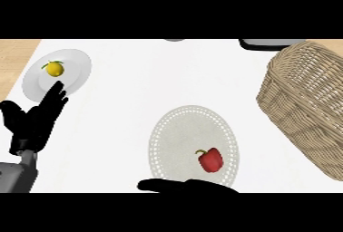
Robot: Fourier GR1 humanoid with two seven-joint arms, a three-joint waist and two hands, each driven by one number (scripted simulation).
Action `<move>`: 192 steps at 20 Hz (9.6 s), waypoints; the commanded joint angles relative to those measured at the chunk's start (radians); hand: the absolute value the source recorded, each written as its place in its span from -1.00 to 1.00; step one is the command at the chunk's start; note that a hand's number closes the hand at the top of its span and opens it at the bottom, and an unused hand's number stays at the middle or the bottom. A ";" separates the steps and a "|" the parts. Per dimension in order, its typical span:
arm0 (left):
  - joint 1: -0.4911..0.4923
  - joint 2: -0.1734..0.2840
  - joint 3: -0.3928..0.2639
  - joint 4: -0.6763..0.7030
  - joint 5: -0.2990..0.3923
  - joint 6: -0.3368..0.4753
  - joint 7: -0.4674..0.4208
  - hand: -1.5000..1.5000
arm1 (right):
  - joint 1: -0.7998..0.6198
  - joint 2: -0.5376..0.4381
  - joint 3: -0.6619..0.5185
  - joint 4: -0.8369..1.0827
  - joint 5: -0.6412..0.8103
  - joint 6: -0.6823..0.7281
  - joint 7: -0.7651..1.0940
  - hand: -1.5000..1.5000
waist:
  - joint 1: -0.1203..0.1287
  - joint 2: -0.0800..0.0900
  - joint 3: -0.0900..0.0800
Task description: Pick the bell pepper from the placemat and place it in the basket
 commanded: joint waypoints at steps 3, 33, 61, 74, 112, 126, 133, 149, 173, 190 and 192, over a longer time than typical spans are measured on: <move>0.019 -0.014 0.000 -0.011 -0.003 0.018 0.014 0.00 | -0.160 -0.091 -0.104 -0.113 0.198 0.117 0.304 -1.00 | -0.014 -0.011 -0.002; -0.074 -0.064 0.088 0.058 -0.068 -0.091 0.023 0.00 | 0.096 -0.090 -0.630 -0.124 -0.069 0.677 0.038 -1.00 | 0.021 0.017 0.004; -0.063 -0.144 0.184 0.037 -0.179 -0.151 0.037 0.00 | 0.147 0.095 -0.395 0.574 0.571 0.131 -0.462 -1.00 | 0.018 0.013 0.003; -0.031 -0.197 0.195 -0.071 -0.230 -0.145 0.123 0.00 | 0.138 0.115 -0.447 0.649 0.596 0.163 -0.632 -1.00 | 0.020 0.013 0.003; -0.022 -0.207 0.307 -0.006 -0.257 -0.205 0.072 0.00 | 0.328 0.381 -0.776 0.741 0.684 -0.177 0.075 1.00 | -0.047 0.014 0.009; -0.094 -0.222 0.258 0.011 -0.271 -0.225 0.097 0.00 | -0.021 0.383 -0.514 0.560 0.540 -0.870 0.812 1.00 | 0.063 0.007 -0.001; -0.084 -0.229 0.252 0.053 -0.282 -0.233 0.068 0.00 | -0.321 0.383 -0.460 0.636 0.810 -0.807 1.305 1.00 | 0.042 0.009 -0.001; -0.025 -0.233 0.262 -0.008 -0.283 -0.222 0.068 0.00 | -0.641 0.330 -0.803 0.833 0.987 -0.566 1.318 1.00 | 0.023 0.011 0.002; -0.027 -0.236 0.289 -0.024 -0.276 -0.235 0.083 0.00 | -0.194 0.188 -1.086 0.549 0.903 -0.586 0.989 1.00 | 0.018 0.013 0.003; -0.076 -0.224 0.312 0.034 -0.283 -0.249 0.062 0.00 | -0.057 0.201 -1.188 0.585 0.827 -0.925 0.879 -1.00 | 0.016 0.015 0.003; -0.075 -0.236 0.301 0.005 -0.282 -0.239 0.093 0.00 | -0.115 0.192 -1.238 0.526 0.824 -0.925 0.935 -1.00 | 0.014 0.013 0.003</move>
